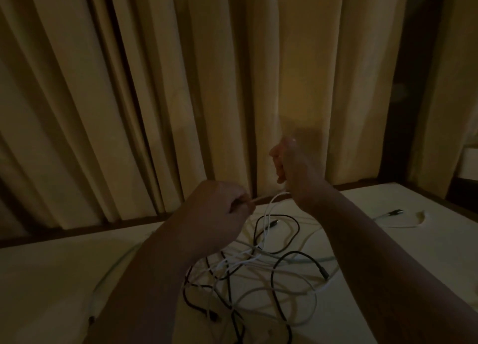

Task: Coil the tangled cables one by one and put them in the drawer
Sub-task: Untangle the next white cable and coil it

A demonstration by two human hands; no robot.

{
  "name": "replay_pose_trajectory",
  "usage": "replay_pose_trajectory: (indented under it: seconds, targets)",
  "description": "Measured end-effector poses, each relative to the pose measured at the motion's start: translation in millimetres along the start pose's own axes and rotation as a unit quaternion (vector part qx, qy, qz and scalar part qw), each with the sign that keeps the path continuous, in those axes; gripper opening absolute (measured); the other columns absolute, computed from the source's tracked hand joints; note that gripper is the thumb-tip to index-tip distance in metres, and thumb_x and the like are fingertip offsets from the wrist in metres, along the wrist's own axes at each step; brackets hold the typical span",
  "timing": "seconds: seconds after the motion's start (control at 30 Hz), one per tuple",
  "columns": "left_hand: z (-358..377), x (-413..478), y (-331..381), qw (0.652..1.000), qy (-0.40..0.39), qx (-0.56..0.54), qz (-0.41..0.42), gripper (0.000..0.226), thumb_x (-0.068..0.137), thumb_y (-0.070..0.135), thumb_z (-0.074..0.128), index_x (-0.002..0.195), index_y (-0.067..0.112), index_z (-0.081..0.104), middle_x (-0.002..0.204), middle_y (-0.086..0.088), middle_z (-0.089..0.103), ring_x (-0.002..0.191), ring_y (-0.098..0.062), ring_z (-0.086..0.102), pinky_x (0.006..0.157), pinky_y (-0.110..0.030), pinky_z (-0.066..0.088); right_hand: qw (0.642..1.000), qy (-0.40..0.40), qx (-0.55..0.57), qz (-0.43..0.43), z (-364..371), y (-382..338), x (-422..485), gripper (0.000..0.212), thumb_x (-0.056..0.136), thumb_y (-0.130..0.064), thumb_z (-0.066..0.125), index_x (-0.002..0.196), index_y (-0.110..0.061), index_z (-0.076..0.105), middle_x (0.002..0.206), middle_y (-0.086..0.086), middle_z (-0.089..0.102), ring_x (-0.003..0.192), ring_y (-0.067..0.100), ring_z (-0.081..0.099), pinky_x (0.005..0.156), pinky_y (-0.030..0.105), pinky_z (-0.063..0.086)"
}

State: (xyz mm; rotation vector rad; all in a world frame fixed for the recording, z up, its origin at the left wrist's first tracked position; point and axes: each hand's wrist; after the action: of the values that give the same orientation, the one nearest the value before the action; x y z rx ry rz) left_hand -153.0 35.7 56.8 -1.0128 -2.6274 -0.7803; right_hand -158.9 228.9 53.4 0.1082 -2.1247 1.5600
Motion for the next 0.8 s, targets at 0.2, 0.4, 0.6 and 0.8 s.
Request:
replay_pose_trajectory:
  seconds: [0.2,0.4,0.6,0.8]
  targets:
    - [-16.1,-0.7,-12.5,0.996,0.089,0.018,0.017,0.02,0.097,0.038,0.059,0.088,0.029,0.075,0.08,0.011,0.07,0.074,-0.002,0.063,0.065,-0.028,0.052,0.966,-0.208,-0.144,0.052,7.9,1.2,-15.3,0.081,0.071,-0.088,0.012,0.077,-0.021,0.057,0.068,-0.005,0.052,0.065,0.011,0.049,0.066,0.031,0.043]
    - [-16.8,0.6,-20.5,0.986,0.158,-0.024,0.036,0.036,0.097,0.036,0.057,0.083,0.006,0.072,0.054,-0.006,0.051,0.048,-0.01,0.046,0.045,-0.016,0.033,0.918,-0.364,0.076,0.138,6.2,0.4,-8.7,0.087,0.067,-0.096,0.018,0.059,-0.018,0.056,0.053,-0.001,0.04,0.044,0.013,0.029,0.044,0.025,0.024]
    - [-5.0,3.0,-14.6,0.983,0.168,-0.074,0.025,0.036,0.099,0.038,0.053,0.085,0.01,0.071,0.047,0.011,0.044,0.043,-0.004,0.041,0.044,-0.015,0.031,0.852,-0.398,0.302,0.155,2.4,-12.9,-13.7,0.077,0.078,-0.09,0.013,0.059,-0.02,0.04,0.053,-0.006,0.023,0.045,0.01,0.011,0.04,0.023,0.009]
    - [3.6,4.1,-2.8,0.979,0.138,-0.146,0.018,0.029,0.105,0.031,0.048,0.085,0.029,0.069,0.07,0.007,0.067,0.063,-0.01,0.062,0.057,-0.033,0.051,0.737,-0.352,0.565,0.114,2.6,-25.6,-18.0,0.069,0.084,-0.085,0.023,0.068,-0.021,0.042,0.06,-0.009,0.026,0.047,0.006,0.022,0.04,0.022,0.017]
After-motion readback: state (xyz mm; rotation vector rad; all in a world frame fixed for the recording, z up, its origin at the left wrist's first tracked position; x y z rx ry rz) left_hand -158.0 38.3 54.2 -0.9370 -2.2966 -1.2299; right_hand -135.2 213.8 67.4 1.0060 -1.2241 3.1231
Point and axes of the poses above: each hand's wrist, its own x-axis towards the middle knuckle, its own z-axis out of the palm, y = z × x
